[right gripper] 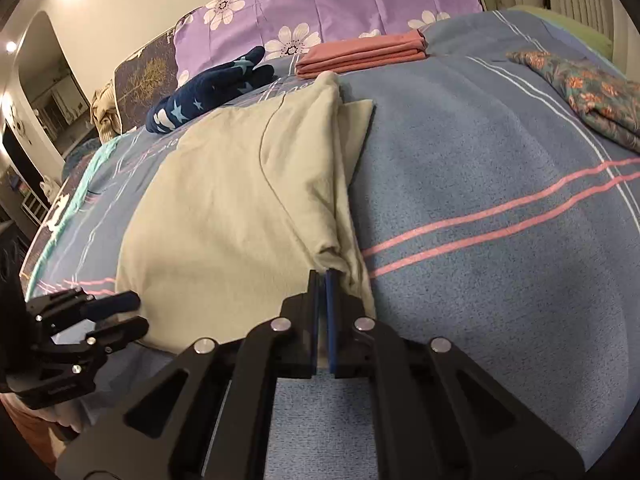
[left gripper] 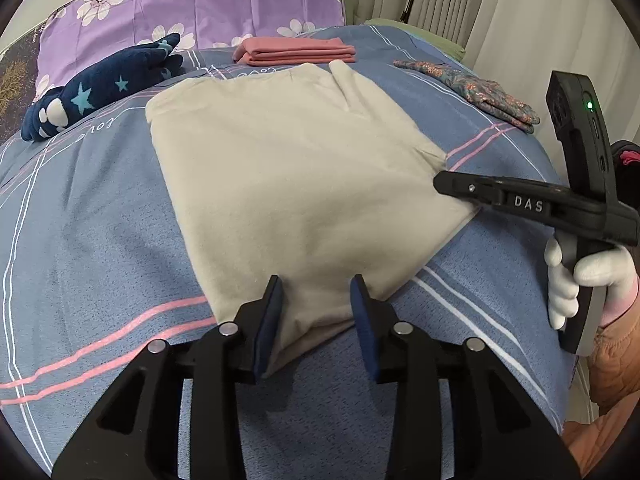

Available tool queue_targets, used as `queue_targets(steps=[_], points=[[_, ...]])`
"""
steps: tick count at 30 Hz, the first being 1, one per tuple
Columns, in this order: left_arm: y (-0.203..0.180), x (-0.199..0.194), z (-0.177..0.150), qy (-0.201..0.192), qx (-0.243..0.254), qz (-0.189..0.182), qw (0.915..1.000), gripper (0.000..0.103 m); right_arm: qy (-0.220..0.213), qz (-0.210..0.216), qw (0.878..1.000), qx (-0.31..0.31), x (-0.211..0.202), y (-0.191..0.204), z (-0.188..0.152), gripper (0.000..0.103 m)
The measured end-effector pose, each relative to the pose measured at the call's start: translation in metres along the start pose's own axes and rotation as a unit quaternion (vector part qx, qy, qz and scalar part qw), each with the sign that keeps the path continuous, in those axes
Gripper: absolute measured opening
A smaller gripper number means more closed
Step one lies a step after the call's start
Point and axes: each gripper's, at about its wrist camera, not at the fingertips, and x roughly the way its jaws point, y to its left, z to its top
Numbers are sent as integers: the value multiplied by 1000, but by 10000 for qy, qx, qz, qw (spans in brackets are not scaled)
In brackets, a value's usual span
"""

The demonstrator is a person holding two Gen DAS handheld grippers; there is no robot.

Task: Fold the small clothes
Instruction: 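Release the folded beige shirt with the right tool and pull back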

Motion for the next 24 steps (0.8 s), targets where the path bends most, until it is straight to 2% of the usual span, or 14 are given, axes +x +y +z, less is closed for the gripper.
queue_targets(steps=[3,6,10,15,17,19,21,24], points=[[4,-6,5,-101,-155,24,9998,37,7,-8,10000,-8,0,-1,-1,3],[12,-13,13,-316,-163,337,9988,37,19,-46,10000,-65,-1,1,-1,4],[26,-1,16,-89,-335,387,9986,37,0,-144,9997,-188,0,7,-2,5],[15,5,14,-65,-57,597,9982,43,-60,-125,9998,-159,-2,6,-3,5],[17,-1,16,-71,-206,491,9986,43,-192,-75,9998,-4,-11,5,-1,5],[19,-13,22,-277,-324,227,9988,43,-464,-59,9989,-59,-24,8,6,6],[18,-20,32,-478,-163,340,9981,43,-754,-35,9969,-238,-35,15,20,9],[19,-16,46,-562,-74,455,9974,43,-901,325,9941,-506,-35,28,43,9]])
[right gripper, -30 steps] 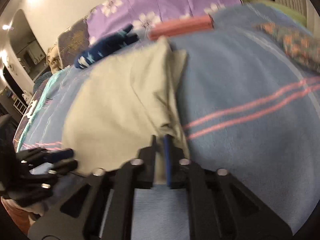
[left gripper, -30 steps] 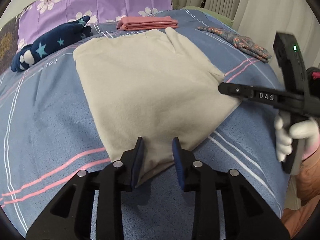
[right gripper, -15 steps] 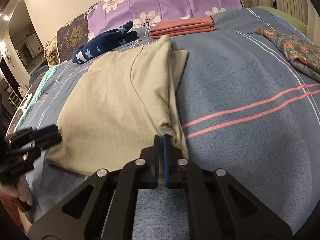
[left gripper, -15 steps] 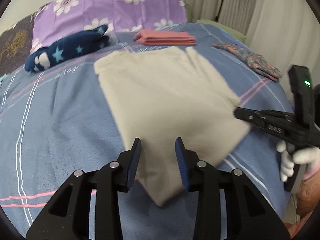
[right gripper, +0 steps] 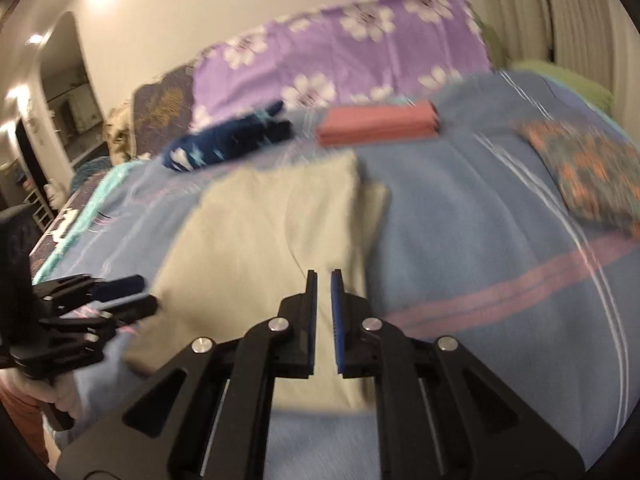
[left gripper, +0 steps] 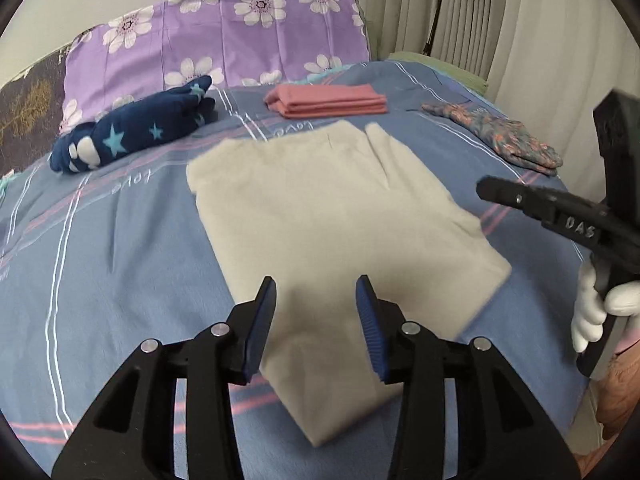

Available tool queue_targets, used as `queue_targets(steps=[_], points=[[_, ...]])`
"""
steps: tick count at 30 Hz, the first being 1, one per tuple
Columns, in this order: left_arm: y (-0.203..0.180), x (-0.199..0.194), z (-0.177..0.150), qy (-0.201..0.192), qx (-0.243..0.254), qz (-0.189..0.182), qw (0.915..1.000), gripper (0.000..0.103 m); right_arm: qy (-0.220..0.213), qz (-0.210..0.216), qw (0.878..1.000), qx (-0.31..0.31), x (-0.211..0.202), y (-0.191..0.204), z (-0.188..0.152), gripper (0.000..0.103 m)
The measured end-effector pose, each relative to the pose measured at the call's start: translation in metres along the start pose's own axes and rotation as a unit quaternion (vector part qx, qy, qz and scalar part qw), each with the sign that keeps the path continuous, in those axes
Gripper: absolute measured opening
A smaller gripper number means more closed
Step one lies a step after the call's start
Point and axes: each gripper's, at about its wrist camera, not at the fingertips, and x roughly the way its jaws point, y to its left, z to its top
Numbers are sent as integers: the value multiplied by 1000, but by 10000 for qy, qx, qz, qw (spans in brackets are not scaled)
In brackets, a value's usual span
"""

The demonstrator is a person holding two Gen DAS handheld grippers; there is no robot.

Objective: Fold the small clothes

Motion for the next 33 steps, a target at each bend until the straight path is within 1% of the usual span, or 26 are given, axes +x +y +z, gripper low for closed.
queue_targets(steps=[1,2,3,4,5,6,7,8,9,10,11,13,15,16,18,19,20,22,24,25,26,27,28,30,31,33], points=[[1,5,3,23,-32,-68,10000,43,10,55,10000,-61,5,2,4,9],[1,11,4,84,-31,-110,9999,43,76,-12,9999,-136,14,4,7,9],[1,21,3,227,-9,-96,9997,42,182,-105,9996,-167,23,5,7,9],[0,31,-1,389,13,-51,9992,42,430,-261,9986,-172,38,3,4,9],[2,40,-5,464,28,-16,9989,43,726,-440,9964,-85,57,-4,-3,9],[2,42,-9,358,41,-38,9993,43,823,-466,9955,25,65,-11,-8,6],[2,41,-10,315,54,-49,9995,44,804,-258,9959,322,71,-23,-14,5],[1,40,-10,320,64,-51,9995,44,783,-119,9956,498,68,-29,-12,5],[1,40,-9,341,68,-83,9994,48,782,-39,9948,652,66,-34,-10,1],[0,41,-9,357,100,-124,9992,53,797,-12,9942,715,67,-37,-11,0],[-2,42,-9,369,150,-134,9991,55,794,-19,9944,699,70,-36,-13,0],[-10,42,-12,372,353,-4,9987,59,755,-146,9956,543,67,-31,-13,0],[-14,40,-13,337,481,124,9982,59,732,-283,9962,388,66,-24,-14,0],[-15,39,-11,328,459,126,9983,59,694,-291,9965,352,63,-22,-13,1],[-11,32,-8,295,291,-33,9991,56,576,-184,9974,395,56,-21,-10,7],[-7,29,-6,264,218,-98,9994,52,382,-82,9984,408,49,-19,-7,14],[-2,24,-2,211,146,-104,9996,50,178,-31,9992,358,42,-17,-6,18],[3,21,5,93,109,74,9999,50,-401,-40,9991,112,25,-7,4,33],[12,21,13,34,28,253,9997,50,-809,83,9967,42,14,-4,14,40],[17,22,16,30,-62,282,9996,50,-1005,291,9944,148,11,-6,23,40],[23,23,19,38,-167,279,9995,50,-1026,424,9935,246,12,-8,30,40],[26,24,20,44,-250,285,9993,50,-931,516,9938,330,18,-11,39,40],[30,26,21,60,-321,305,9990,50,-743,554,9952,319,26,-11,47,29],[36,33,22,121,-482,297,9983,50,-334,543,9977,228,45,-11,60,13],[39,38,23,165,-542,268,9980,50,-179,528,9982,231,54,-10,63,13],[40,52,20,345,-598,258,9973,50,410,549,9970,350,84,-14,68,12]])
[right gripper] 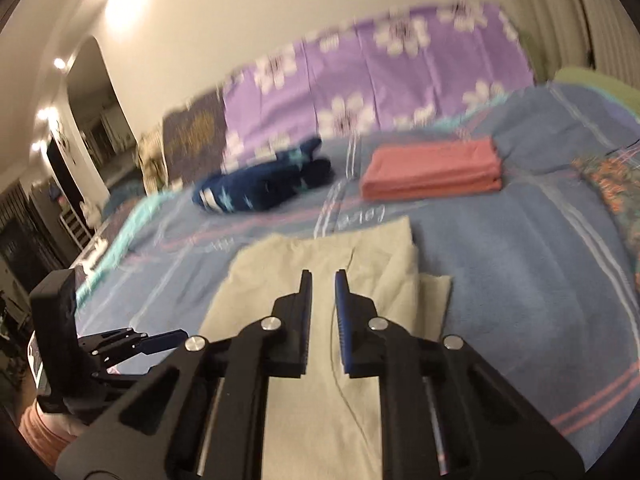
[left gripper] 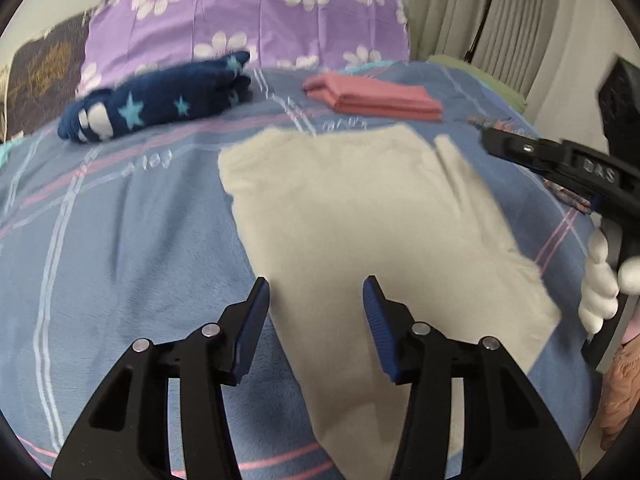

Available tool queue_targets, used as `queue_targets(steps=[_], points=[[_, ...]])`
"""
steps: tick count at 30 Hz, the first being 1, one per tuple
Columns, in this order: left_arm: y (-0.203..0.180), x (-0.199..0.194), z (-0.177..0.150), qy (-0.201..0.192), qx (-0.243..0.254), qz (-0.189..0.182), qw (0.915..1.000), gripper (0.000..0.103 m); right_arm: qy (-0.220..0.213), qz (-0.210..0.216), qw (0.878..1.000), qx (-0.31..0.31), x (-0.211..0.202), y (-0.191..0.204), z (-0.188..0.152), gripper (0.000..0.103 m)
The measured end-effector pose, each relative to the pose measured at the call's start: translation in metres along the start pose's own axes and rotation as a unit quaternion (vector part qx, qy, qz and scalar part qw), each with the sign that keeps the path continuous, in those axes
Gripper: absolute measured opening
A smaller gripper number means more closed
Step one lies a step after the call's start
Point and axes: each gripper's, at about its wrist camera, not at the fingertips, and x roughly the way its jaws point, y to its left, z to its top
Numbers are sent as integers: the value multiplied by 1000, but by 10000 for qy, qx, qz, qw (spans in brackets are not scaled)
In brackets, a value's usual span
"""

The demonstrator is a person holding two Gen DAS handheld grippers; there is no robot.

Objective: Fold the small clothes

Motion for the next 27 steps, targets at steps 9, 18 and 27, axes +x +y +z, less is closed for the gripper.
queue_targets(steps=[9,18,27], points=[[23,16,-14,70,-603,-553,9966,58,614,-589,9960,259,42,-41,-28,0],[24,18,-14,52,-627,-599,9962,59,290,-868,9958,31,2,-14,-29,11],[18,17,-15,30,-529,-521,9972,62,-330,-1199,9909,-513,-49,6,-31,30]])
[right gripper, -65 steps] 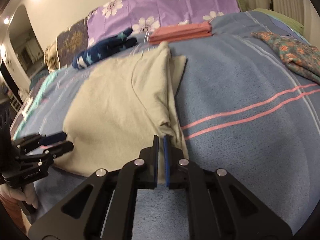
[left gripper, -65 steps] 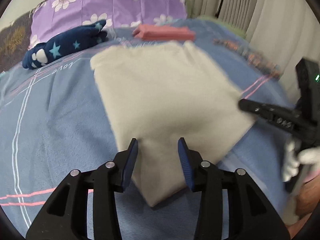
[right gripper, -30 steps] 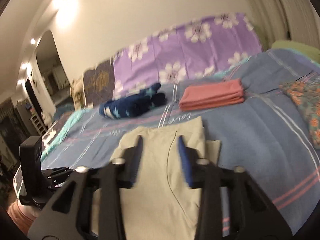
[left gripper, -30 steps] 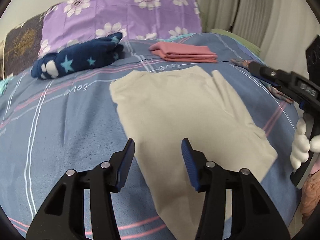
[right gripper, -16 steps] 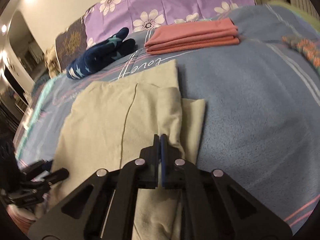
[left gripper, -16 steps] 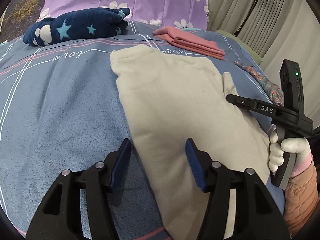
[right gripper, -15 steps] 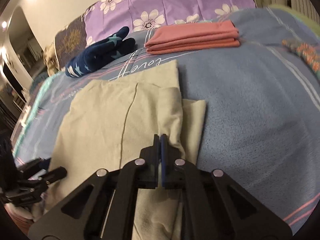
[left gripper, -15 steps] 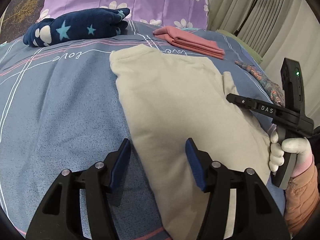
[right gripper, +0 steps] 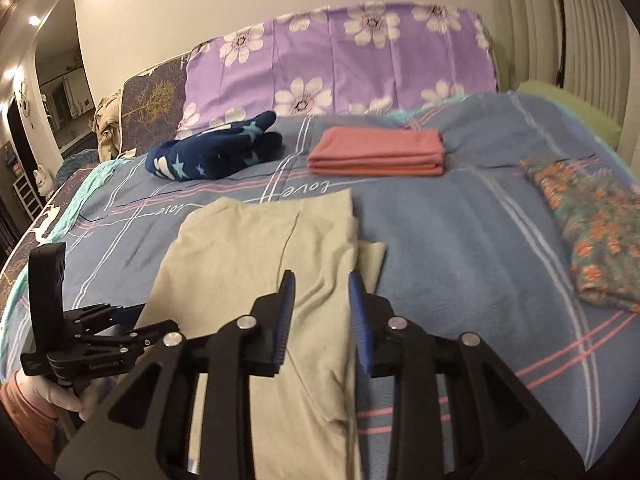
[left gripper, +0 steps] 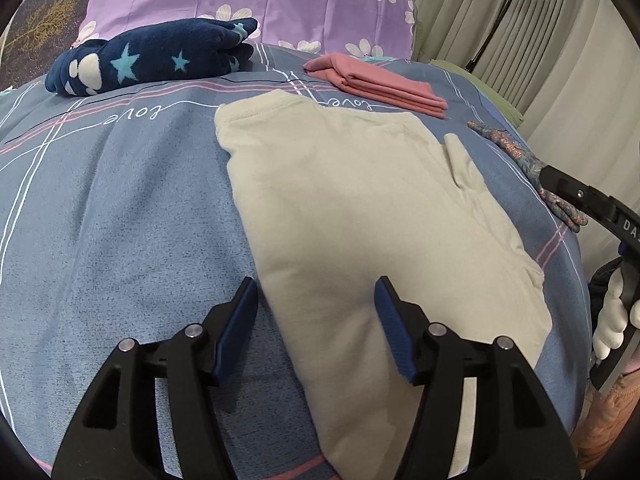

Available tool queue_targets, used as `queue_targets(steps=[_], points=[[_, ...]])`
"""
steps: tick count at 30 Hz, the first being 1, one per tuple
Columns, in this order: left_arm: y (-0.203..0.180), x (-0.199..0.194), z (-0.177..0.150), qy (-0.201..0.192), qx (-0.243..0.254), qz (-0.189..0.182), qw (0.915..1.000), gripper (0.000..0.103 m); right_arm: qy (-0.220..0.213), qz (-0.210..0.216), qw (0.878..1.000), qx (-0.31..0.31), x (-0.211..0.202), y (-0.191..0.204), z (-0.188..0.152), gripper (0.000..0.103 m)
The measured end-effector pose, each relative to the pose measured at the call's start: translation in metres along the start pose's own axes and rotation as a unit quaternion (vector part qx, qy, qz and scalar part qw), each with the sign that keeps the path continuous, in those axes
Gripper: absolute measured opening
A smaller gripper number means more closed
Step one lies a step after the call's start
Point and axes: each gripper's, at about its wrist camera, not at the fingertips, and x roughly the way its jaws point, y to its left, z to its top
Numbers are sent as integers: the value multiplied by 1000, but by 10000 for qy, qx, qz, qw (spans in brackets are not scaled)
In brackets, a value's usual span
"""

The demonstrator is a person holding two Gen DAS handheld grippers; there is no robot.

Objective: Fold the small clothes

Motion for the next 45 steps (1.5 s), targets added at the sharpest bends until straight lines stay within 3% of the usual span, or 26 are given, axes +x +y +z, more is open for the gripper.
queue_targets(steps=[8,15,18,23,29,32,35,37,39,45], points=[[0,0,-1,-10,0,8,10000,63,182,-17,9997,152,10,-9,-9,33],[-1,1,0,11,22,-82,10000,70,255,-144,9995,79,18,-11,-15,42],[-2,1,0,21,42,-87,10000,71,427,28,9990,131,28,-17,-20,46],[-1,1,6,104,-10,-125,9999,71,1058,906,9869,811,53,-51,-28,49],[10,12,25,221,-195,-397,9988,71,1418,1880,9648,1171,79,-67,-17,58],[13,23,38,300,-176,-404,9986,63,1570,2150,9563,1213,101,-67,-5,57],[20,32,50,319,-304,-435,9981,51,1657,2162,9547,1196,121,-63,8,49],[21,34,54,301,-332,-435,9980,37,1665,2022,9587,1111,128,-58,12,33],[18,32,55,218,-277,-376,9987,29,1593,1946,9627,1003,124,-52,13,26],[3,14,59,-86,2,-178,9998,20,1126,1658,9776,646,98,-35,20,17]])
